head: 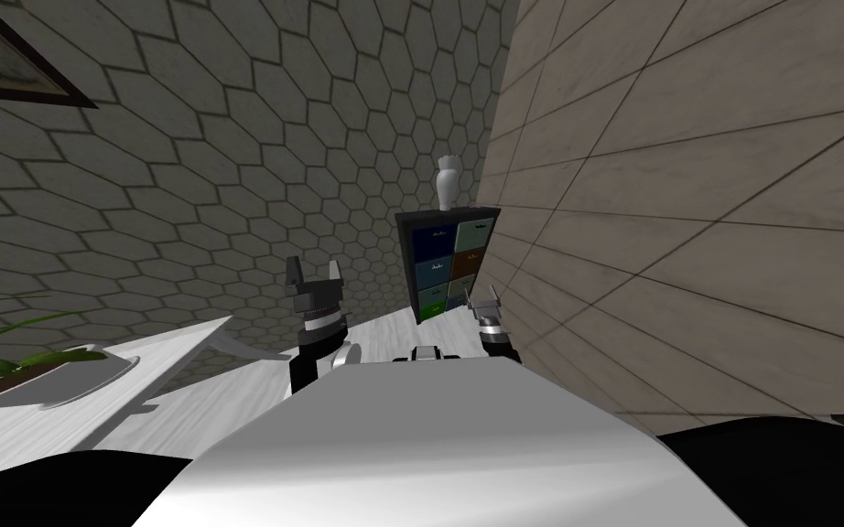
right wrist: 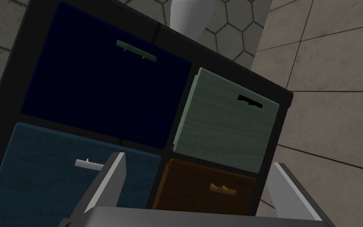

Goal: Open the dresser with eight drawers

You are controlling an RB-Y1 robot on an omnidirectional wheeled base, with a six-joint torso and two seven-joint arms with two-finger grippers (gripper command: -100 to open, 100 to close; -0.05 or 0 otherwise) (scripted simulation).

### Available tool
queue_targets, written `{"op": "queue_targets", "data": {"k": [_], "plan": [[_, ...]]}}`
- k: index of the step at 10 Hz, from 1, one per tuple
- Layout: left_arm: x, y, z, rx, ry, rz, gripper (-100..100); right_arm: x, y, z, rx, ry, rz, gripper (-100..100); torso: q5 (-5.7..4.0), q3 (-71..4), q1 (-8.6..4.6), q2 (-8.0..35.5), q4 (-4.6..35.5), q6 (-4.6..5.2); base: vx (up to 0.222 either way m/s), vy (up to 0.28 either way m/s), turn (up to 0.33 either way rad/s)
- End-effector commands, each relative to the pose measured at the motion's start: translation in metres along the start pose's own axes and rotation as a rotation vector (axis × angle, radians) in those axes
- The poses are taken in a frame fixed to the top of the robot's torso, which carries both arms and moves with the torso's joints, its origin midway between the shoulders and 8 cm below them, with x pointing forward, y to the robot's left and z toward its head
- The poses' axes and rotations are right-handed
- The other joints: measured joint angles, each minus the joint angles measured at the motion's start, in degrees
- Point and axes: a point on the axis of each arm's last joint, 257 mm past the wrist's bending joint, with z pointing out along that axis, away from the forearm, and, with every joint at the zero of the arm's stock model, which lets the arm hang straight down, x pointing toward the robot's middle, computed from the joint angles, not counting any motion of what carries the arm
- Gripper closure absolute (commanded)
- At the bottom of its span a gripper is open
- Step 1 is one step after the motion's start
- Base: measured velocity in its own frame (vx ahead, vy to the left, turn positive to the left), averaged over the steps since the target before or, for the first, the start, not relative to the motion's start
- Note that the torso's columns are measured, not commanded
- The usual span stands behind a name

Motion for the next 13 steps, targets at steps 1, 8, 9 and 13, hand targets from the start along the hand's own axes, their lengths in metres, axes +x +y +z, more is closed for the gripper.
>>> {"op": "queue_targets", "data": {"k": [1, 8, 9, 13], "plan": [[0.0, 0.0, 0.0, 0.0, 0.0, 0.0, 0, -0.013, -0.007, -0.003, 0.006, -0.026, 0.1, -100, -0.01, -0.04, -0.03, -0.1, -0.02, -0.02, 0.062, -0.023, 0.046], [0.0, 0.0, 0.0, 0.0, 0.0, 0.0, 0, -0.036, -0.022, -0.009, 0.012, -0.076, 0.301, -100, -0.01, -0.05, -0.02, -0.08, -0.02, -0.01, 0.05, -0.02, 0.028], [0.0, 0.0, 0.0, 0.0, 0.0, 0.0, 0, -0.047, -0.031, -0.012, 0.016, -0.099, 0.36, -100, 0.0, 0.0, 0.02, 0.0, 0.0, 0.0, 0.054, -0.03, 0.059], [0.0, 0.0, 0.0, 0.0, 0.0, 0.0, 0, -0.057, -0.039, -0.014, 0.015, -0.123, 0.484, -100, 0.01, -0.04, 0.03, -0.09, -0.01, -0.02, 0.057, -0.022, 0.031]]}}
